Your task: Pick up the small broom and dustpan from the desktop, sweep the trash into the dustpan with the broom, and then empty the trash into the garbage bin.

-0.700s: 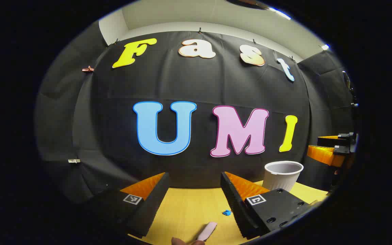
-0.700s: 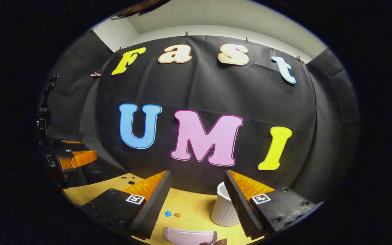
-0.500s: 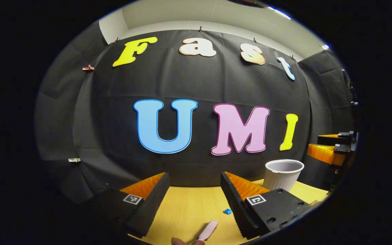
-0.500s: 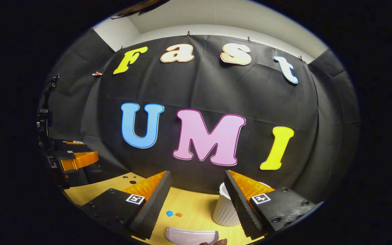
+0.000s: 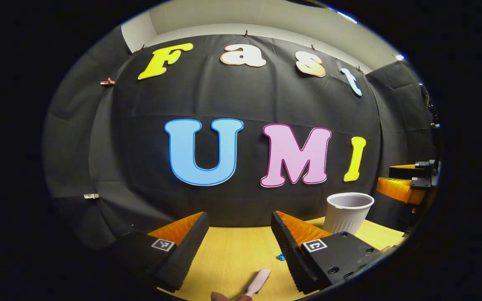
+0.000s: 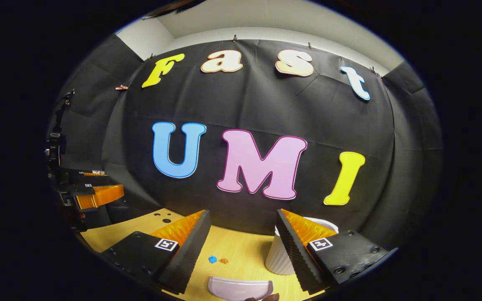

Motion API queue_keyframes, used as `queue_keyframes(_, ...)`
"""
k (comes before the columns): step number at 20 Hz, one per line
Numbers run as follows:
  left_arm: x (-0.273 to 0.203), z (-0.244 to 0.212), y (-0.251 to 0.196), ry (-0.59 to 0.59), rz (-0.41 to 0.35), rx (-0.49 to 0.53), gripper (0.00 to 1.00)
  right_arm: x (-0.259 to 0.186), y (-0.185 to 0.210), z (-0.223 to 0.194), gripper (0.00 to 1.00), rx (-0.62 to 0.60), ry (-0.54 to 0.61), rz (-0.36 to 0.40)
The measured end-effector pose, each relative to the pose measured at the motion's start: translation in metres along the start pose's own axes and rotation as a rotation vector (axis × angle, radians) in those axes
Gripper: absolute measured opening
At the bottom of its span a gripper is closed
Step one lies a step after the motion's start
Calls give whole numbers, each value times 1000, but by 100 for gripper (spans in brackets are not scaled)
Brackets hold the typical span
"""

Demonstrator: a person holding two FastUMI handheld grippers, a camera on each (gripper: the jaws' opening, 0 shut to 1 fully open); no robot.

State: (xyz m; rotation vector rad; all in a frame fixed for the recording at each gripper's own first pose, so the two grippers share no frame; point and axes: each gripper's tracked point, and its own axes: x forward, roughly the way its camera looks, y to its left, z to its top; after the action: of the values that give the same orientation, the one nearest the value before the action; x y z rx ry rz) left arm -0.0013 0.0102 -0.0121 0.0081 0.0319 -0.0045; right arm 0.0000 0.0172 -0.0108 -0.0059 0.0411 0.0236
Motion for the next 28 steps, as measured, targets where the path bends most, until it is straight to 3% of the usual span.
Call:
queue_keyframes(10, 2, -4, 4, 6, -3, -12, 95, -1, 4, -10, 97, -7, 33, 9)
queue_keyframes(14, 3, -7, 5, 8, -6, -7, 95, -9, 0, -38, 97, -19, 131, 21)
queue_keyframes(17, 3, -12, 6, 18, -14, -9, 95, -24, -4, -75, 98, -2, 259, 26)
queue_keyframes(25, 2, -35, 11, 57, -33, -7, 95, -91, 0, -224, 98, 116, 784, 73)
queue_keyframes(28, 0, -42, 15, 63, -40, 10, 95, -111, -2, -282, 98, 186, 973, 43)
